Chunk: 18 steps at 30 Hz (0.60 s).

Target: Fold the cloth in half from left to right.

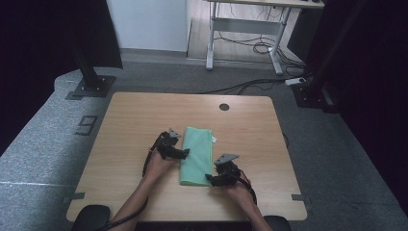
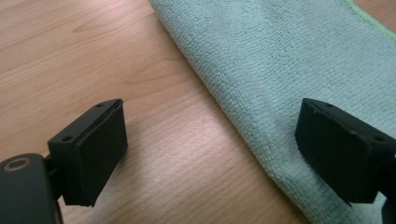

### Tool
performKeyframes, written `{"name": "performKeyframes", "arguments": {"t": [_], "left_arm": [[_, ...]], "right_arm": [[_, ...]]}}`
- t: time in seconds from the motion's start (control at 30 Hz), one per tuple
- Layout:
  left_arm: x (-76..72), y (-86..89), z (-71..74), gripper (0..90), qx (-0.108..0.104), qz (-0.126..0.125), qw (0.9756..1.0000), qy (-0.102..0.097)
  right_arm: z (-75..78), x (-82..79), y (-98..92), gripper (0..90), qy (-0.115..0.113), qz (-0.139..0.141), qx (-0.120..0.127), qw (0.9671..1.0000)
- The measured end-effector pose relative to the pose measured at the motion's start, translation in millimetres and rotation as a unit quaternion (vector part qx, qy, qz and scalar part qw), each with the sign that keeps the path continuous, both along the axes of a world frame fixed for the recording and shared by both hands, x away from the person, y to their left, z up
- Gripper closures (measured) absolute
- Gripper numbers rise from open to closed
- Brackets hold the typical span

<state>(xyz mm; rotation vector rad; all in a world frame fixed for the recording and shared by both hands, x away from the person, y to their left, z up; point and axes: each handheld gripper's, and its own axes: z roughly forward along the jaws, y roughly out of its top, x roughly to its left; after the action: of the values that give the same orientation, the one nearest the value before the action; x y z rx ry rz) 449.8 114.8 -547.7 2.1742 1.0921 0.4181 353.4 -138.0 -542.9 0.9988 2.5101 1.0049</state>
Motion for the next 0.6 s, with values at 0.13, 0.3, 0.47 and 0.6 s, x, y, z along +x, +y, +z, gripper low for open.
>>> {"name": "performKeyframes", "arguments": {"t": [0.13, 0.3, 0.47, 0.6], "left_arm": [[2.2, 3.1, -0.1, 9.8, -0.001, 0.001, 1.0, 0.0], [1.4, 3.8, 0.4, 10.6, -0.001, -0.006, 1.0, -0.004], [-2.6, 3.4, 2.6, 12.4, 0.0, -0.005, 1.0, -0.008], [-8.9, 4.0, 9.2, 12.7, -0.002, -0.009, 0.9999, -0.012]], "right_arm": [[-0.2, 3.8, 4.2, 36.1, 0.001, -0.001, 0.002, 1.0], [-0.5, 4.1, 4.2, 35.2, 0.0, -0.002, 0.003, 1.0], [-1.0, 4.5, 4.0, 31.6, -0.004, -0.004, 0.0, 1.0], [-1.4, 4.8, 3.6, 30.5, -0.006, -0.006, 0.001, 1.0]]}}
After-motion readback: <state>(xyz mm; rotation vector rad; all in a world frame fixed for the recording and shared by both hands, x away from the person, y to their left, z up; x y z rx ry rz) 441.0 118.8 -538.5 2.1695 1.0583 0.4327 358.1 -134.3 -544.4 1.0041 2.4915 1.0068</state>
